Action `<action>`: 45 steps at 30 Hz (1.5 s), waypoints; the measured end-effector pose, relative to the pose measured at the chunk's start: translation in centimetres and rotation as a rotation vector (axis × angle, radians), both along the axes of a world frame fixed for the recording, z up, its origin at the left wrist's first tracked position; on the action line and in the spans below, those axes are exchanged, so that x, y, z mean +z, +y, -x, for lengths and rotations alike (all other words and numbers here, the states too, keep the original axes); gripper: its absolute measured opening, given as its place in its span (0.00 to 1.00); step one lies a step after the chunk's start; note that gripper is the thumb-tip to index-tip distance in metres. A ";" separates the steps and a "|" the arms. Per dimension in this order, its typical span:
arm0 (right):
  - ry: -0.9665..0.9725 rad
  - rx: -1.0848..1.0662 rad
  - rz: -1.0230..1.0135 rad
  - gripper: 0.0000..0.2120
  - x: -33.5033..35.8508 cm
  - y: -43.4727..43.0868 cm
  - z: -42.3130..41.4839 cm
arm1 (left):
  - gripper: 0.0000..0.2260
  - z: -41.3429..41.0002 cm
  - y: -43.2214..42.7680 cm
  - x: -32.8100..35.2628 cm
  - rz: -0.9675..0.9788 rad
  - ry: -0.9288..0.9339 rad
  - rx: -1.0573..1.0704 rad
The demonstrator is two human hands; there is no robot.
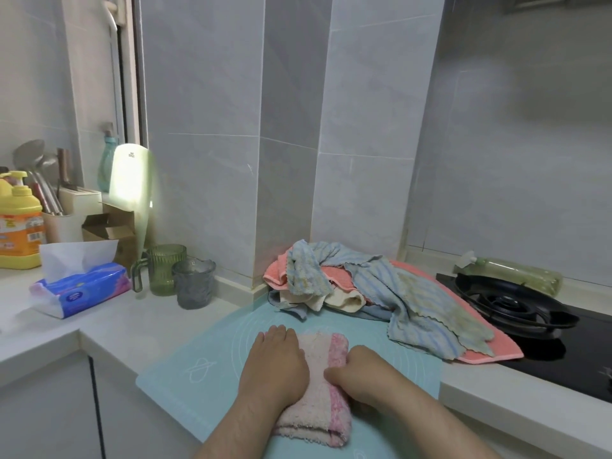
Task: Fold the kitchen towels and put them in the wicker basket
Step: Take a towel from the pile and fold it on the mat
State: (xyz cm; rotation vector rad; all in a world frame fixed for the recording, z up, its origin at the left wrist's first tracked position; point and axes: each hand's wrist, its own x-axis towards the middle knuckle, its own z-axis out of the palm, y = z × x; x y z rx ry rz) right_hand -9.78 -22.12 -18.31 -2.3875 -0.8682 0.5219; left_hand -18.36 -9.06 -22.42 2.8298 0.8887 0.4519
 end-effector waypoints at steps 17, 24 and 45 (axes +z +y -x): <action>-0.320 0.458 -0.383 0.25 10.9 -3.6 2.4 | 0.36 4.4 0.3 7.1 0.741 -0.638 -0.374; -0.310 0.289 -0.475 0.16 12.4 -5.2 1.2 | 0.17 6.3 -1.2 8.8 1.214 -0.622 -0.464; 0.689 0.079 -0.633 0.16 -1.6 -3.1 -1.9 | 0.16 6.6 1.0 2.0 1.314 -0.612 -0.230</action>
